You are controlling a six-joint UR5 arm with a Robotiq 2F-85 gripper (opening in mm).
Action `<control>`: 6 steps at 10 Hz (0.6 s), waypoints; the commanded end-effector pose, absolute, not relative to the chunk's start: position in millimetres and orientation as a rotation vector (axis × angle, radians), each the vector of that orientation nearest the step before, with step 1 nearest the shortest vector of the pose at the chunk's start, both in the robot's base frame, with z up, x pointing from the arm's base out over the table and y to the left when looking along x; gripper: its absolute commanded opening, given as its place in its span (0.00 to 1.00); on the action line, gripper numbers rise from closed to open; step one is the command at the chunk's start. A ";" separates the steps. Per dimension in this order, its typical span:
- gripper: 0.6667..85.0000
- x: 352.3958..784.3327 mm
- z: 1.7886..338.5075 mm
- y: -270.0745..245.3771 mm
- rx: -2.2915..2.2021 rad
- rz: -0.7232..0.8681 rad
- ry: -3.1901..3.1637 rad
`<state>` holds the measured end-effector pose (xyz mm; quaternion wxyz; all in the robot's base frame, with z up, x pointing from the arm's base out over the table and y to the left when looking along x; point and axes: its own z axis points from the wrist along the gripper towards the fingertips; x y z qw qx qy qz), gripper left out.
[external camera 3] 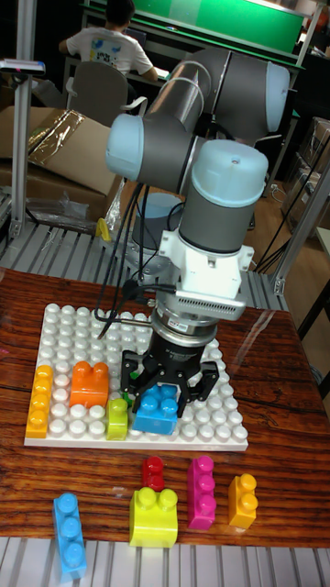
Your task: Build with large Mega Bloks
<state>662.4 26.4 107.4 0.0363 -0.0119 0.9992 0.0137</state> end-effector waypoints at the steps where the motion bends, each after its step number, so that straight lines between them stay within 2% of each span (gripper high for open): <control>1: 0.10 645.9 100.0 41.6 0.019 0.068 3.049; 6: 0.09 626.6 90.3 50.3 -0.013 0.061 3.045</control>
